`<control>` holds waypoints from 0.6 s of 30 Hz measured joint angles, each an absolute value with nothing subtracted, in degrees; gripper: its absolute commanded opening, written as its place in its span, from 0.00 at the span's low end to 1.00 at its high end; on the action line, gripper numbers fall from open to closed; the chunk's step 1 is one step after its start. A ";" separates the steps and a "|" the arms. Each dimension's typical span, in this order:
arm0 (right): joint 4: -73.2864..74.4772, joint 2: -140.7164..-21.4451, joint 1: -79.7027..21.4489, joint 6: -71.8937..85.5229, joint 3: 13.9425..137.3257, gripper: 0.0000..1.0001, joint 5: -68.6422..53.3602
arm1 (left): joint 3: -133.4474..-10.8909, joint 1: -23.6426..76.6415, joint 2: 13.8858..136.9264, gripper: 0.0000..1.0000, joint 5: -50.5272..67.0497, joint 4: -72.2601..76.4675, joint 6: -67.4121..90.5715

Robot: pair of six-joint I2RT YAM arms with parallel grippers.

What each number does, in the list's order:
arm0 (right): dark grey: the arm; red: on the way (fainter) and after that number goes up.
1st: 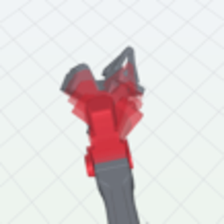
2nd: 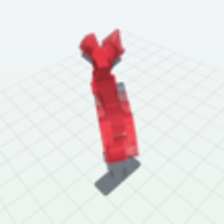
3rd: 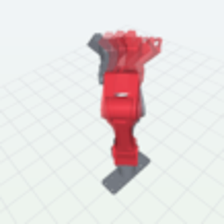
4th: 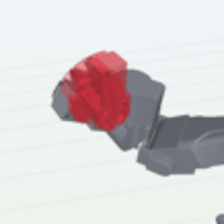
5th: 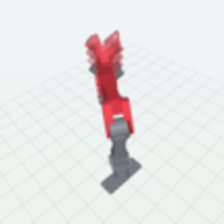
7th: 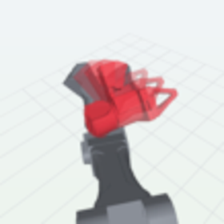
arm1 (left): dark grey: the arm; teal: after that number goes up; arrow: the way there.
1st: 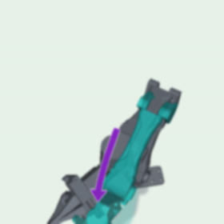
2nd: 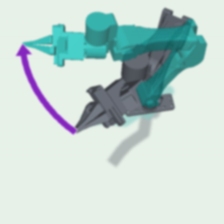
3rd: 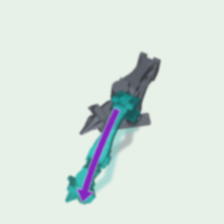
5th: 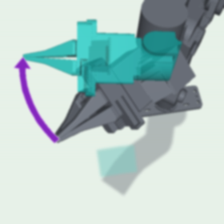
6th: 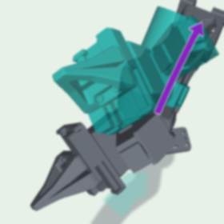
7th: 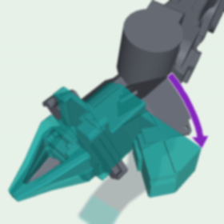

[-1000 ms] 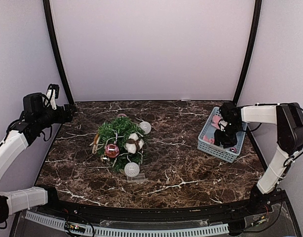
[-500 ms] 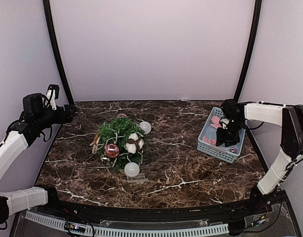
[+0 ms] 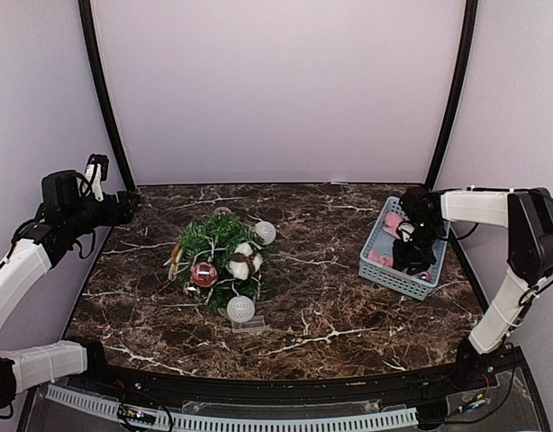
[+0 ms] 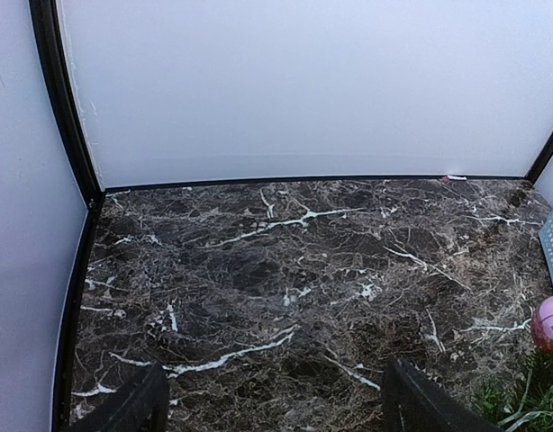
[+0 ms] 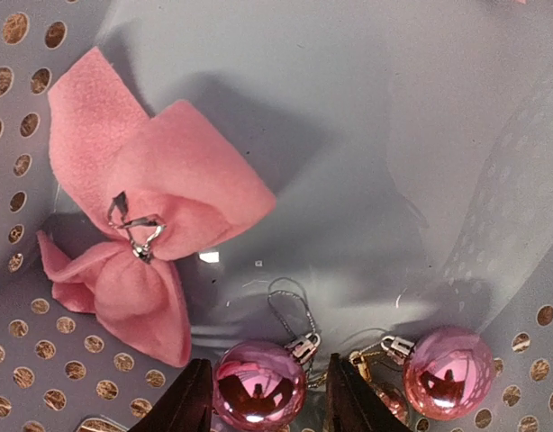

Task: Decorate the small christmas tree
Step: Pick up the ornament bell from the bin.

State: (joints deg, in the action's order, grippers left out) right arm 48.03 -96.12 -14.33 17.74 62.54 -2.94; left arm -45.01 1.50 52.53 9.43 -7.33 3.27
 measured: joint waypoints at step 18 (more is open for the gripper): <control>45.43 -98.78 -14.59 16.80 59.90 0.26 -6.42 | -44.93 1.50 52.42 0.84 9.43 -7.33 3.27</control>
